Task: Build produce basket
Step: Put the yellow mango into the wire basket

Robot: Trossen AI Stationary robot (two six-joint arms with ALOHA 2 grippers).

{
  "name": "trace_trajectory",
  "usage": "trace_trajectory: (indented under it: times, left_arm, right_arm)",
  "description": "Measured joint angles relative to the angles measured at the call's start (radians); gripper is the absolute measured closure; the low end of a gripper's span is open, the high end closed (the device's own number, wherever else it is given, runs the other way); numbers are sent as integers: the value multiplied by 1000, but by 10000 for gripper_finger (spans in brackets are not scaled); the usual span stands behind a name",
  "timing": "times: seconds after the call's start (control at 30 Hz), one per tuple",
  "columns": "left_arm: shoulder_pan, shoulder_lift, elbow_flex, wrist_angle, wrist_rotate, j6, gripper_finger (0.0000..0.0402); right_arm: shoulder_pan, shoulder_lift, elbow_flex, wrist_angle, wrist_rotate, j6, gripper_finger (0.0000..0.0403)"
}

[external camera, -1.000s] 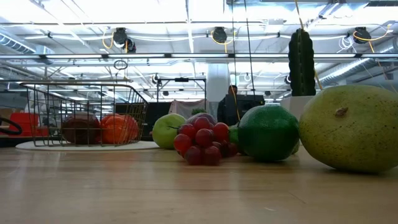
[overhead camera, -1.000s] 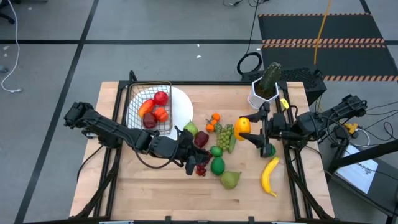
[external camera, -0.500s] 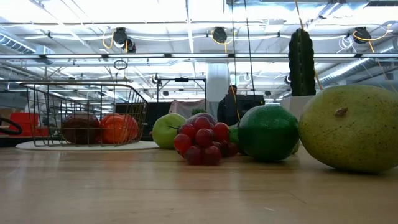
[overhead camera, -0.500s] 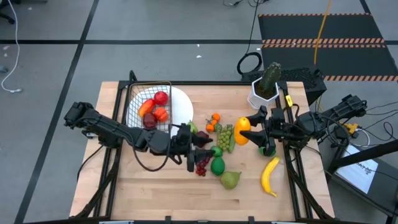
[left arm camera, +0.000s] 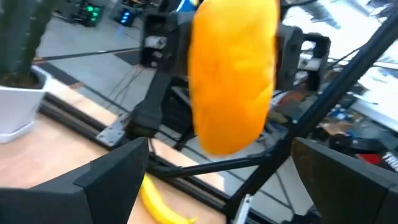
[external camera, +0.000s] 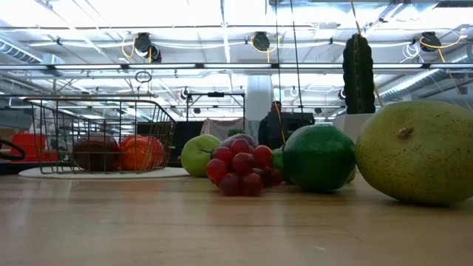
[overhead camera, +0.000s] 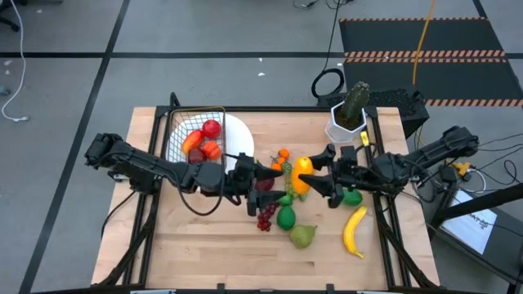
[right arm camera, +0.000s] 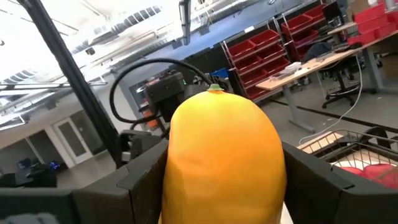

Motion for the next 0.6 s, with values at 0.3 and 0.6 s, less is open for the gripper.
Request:
trace_trajectory:
  times: [0.3,0.6]
  left_arm:
    - [2,0,0,-1,23,30,11]
    - [25,0,0,-55,23,-2,12]
  right_arm:
    - [-37,100,0,100,0,96,149]
    - [-61,155,0,208,-3,156,149]
